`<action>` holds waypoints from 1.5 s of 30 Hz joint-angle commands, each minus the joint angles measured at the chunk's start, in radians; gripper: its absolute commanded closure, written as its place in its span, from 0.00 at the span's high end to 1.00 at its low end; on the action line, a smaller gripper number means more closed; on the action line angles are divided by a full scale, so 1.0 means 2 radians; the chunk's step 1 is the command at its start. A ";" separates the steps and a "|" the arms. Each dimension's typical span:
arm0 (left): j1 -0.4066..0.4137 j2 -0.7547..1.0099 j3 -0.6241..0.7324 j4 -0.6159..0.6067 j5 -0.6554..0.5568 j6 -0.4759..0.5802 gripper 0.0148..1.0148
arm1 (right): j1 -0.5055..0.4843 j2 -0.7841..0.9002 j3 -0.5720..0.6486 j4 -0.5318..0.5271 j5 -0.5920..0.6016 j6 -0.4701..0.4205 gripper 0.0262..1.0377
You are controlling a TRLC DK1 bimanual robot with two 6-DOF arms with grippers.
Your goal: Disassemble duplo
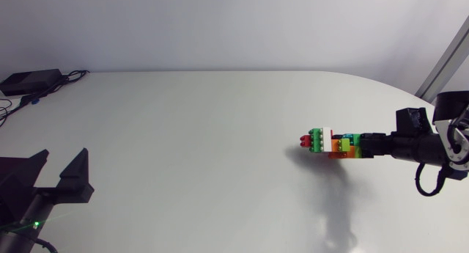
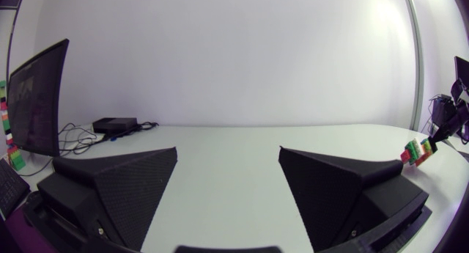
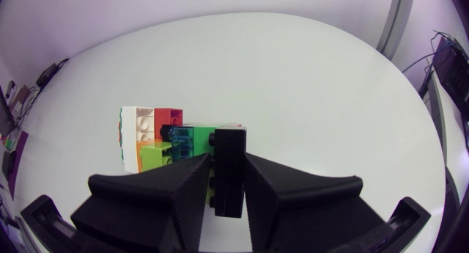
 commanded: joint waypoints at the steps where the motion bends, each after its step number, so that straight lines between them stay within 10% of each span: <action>1: 0.003 -0.010 -0.010 0.006 -0.035 0.065 0.94 | 0.012 -0.038 0.032 -0.032 -0.028 -0.008 0.14; 10: -0.010 -0.012 -0.010 0.002 -0.009 0.205 0.88 | 0.118 -0.082 0.084 -0.217 -0.062 -0.003 0.19; 20: -0.013 0.138 0.180 -0.157 0.192 0.164 0.89 | 0.218 -0.117 0.164 -0.285 -0.083 0.015 0.19; 31: -0.015 0.404 0.296 -0.148 0.443 0.027 0.89 | 0.347 -0.045 0.217 -0.209 -0.083 0.036 0.18; 45: -0.014 0.428 0.259 -0.093 0.588 -0.038 0.88 | 0.457 -0.018 0.198 -0.073 -0.067 0.036 0.19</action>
